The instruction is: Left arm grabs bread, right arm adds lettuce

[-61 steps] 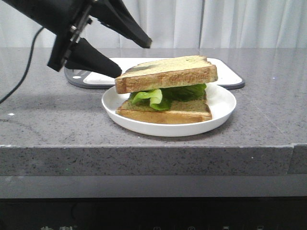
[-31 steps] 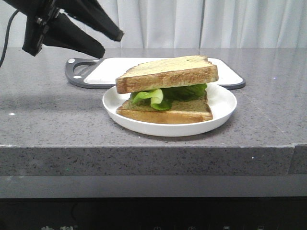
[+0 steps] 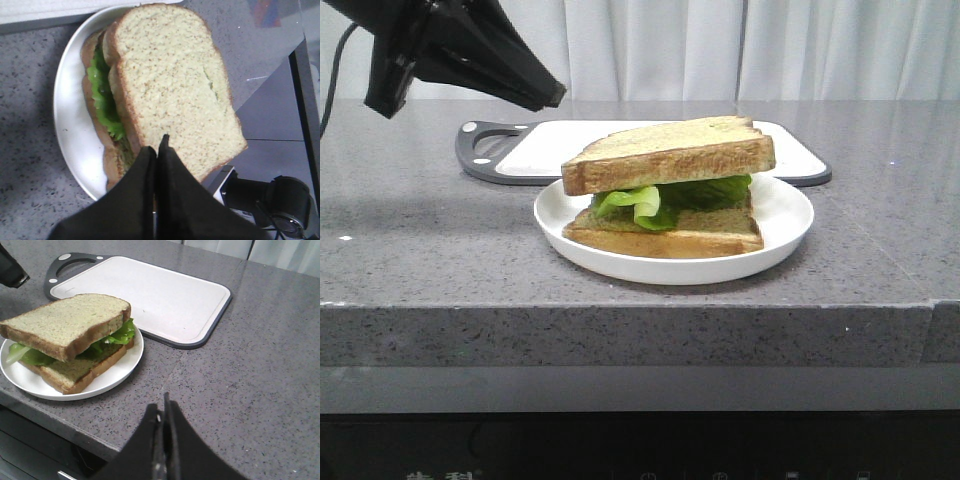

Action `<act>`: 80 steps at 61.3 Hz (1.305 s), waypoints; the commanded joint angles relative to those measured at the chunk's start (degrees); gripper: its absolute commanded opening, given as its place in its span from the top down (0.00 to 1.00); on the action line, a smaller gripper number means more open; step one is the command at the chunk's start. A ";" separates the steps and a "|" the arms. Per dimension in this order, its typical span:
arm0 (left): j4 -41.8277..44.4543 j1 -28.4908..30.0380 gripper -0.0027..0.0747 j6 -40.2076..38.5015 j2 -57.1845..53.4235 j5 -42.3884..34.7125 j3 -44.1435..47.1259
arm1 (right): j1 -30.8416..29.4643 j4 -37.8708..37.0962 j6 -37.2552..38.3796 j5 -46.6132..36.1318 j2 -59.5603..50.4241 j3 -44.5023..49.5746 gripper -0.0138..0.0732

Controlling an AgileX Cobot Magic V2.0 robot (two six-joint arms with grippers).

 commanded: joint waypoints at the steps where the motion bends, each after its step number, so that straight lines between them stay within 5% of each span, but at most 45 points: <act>1: 1.44 -0.06 0.99 -1.42 -4.23 -3.02 -1.86 | -0.32 0.04 -0.15 -3.94 0.34 -1.38 0.90; 26: 33.71 -0.06 0.99 -18.60 -16.95 -23.39 2.72 | -0.32 0.04 -0.15 -3.76 0.34 -1.38 0.90; 51: 42.04 -0.06 0.99 -18.37 -42.07 -51.29 31.24 | -0.32 0.04 -0.15 -4.47 0.34 -1.38 0.90; 80: 42.02 -0.06 0.99 -18.37 -73.31 -64.59 50.25 | -0.32 0.04 -0.15 -6.90 0.34 -1.38 0.90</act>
